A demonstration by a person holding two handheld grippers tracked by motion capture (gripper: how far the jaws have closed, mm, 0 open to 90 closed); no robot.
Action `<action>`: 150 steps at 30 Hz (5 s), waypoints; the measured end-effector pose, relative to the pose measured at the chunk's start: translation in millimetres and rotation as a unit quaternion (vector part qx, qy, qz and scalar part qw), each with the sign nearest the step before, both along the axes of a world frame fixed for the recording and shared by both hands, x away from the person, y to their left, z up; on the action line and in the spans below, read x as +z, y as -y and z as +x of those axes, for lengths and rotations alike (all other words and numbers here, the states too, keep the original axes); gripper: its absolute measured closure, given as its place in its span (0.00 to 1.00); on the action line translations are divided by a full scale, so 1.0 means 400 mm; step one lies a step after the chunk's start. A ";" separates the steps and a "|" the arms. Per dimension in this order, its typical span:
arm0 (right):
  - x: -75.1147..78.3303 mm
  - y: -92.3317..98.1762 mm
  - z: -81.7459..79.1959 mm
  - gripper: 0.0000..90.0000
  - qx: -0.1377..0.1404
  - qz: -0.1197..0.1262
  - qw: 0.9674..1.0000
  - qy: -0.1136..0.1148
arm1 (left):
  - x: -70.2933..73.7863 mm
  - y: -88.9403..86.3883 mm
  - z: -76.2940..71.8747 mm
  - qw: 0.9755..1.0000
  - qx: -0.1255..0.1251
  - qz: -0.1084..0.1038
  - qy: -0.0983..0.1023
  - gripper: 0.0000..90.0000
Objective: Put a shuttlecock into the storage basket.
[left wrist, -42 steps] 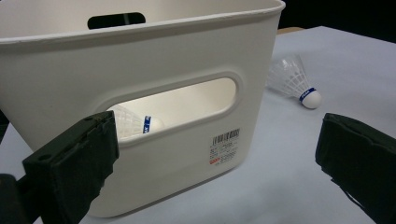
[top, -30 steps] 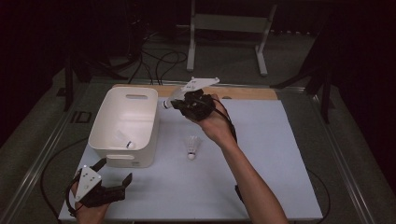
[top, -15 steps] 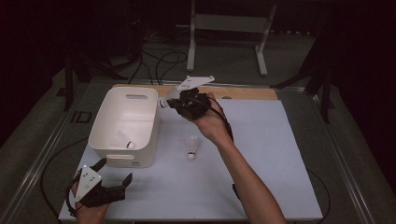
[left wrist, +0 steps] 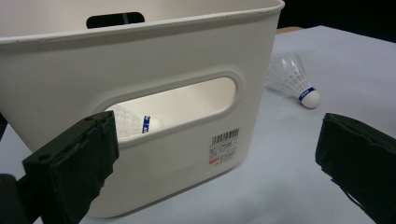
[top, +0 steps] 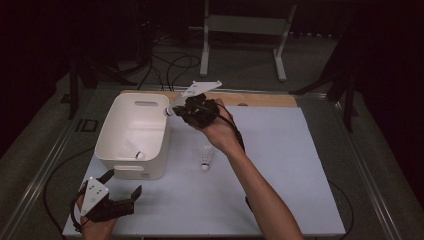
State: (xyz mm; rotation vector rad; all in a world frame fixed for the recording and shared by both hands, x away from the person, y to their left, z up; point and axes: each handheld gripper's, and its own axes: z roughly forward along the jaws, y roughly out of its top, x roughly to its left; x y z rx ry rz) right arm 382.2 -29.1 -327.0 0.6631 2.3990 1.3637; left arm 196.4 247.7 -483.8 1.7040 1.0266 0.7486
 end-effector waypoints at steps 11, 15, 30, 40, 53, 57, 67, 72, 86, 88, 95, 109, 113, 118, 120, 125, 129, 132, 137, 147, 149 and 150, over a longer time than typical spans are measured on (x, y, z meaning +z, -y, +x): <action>0.007 -0.030 -0.003 0.99 0.008 -0.004 1.000 0.001 | 0.000 -0.001 0.000 1.000 0.001 -0.001 0.000 0.00; 0.004 -0.041 -0.003 0.99 0.012 -0.005 1.000 0.001 | 0.000 -0.002 0.000 1.000 0.001 0.000 0.000 0.00; 0.002 -0.077 -0.008 0.99 0.025 -0.015 1.000 0.001 | 0.000 -0.002 0.000 1.000 0.000 -0.002 0.000 0.00; 0.002 -0.103 -0.011 0.99 0.032 -0.018 0.999 0.002 | 0.000 -0.004 0.000 1.000 0.002 -0.002 0.000 0.00; -0.003 -0.134 -0.015 0.99 0.045 -0.025 0.999 0.000 | 0.001 -0.006 -0.001 1.000 0.003 -0.004 0.001 0.00; -0.001 -0.144 -0.020 0.99 0.051 -0.027 0.998 0.000 | 0.001 -0.006 -0.001 1.000 0.003 -0.004 0.001 0.00; -0.006 -0.165 -0.027 0.99 0.067 -0.031 0.997 -0.004 | 0.001 -0.007 -0.001 1.000 0.003 -0.003 0.001 0.00; -0.010 -0.172 -0.024 0.61 0.090 -0.022 0.995 -0.025 | 0.001 -0.007 -0.001 1.000 0.004 -0.003 0.001 0.00; -0.011 -0.152 -0.018 0.22 0.063 -0.009 0.998 -0.029 | 0.001 -0.007 -0.002 1.000 0.006 -0.003 0.002 0.00; -0.011 -0.149 -0.019 0.21 0.062 -0.009 0.998 -0.028 | 0.001 -0.007 -0.002 1.000 0.006 -0.003 0.002 0.00; -0.010 -0.128 -0.020 0.13 0.051 -0.007 0.999 -0.019 | 0.001 -0.008 0.001 1.000 0.006 -0.004 0.002 0.00; -0.015 -0.072 -0.012 0.10 0.027 0.000 1.000 -0.012 | 0.000 -0.007 0.001 1.000 0.005 -0.002 0.001 0.00; -0.020 -0.059 -0.013 0.10 0.021 0.001 1.000 -0.011 | 0.001 -0.006 0.001 1.000 0.004 -0.001 0.000 0.00; -0.026 -0.037 -0.010 0.10 0.012 0.004 1.000 -0.012 | 0.001 -0.006 0.001 1.000 0.005 -0.002 0.001 0.00; -0.027 -0.030 -0.010 0.10 0.009 0.004 1.000 -0.011 | 0.001 -0.005 0.000 1.000 0.005 -0.002 0.000 0.00; -0.028 -0.014 -0.011 0.10 0.004 0.005 1.000 -0.010 | 0.000 -0.005 0.000 1.000 0.004 -0.002 0.001 0.00; -0.031 -0.003 -0.010 0.10 -0.001 0.006 1.000 -0.011 | 0.000 -0.007 0.000 1.000 0.006 -0.003 0.001 0.00; -0.037 0.011 -0.007 0.10 -0.004 0.004 1.000 -0.007 | 0.000 -0.005 0.000 1.000 0.005 -0.001 0.001 0.00; -0.040 0.022 -0.006 0.10 -0.005 0.006 1.000 -0.008 | 0.001 -0.007 0.000 1.000 0.006 -0.003 0.002 0.00; -0.042 0.046 -0.005 0.10 -0.011 0.001 1.000 -0.007 | 0.001 -0.006 0.000 1.000 0.006 -0.004 0.001 0.00; -0.043 0.050 -0.005 0.10 -0.013 0.001 1.000 -0.006 | 0.000 -0.006 0.000 1.000 0.006 -0.003 0.001 0.00; -0.043 0.053 -0.005 0.10 -0.014 0.000 1.000 -0.007 | 0.000 -0.005 0.000 1.000 0.006 -0.002 0.001 0.00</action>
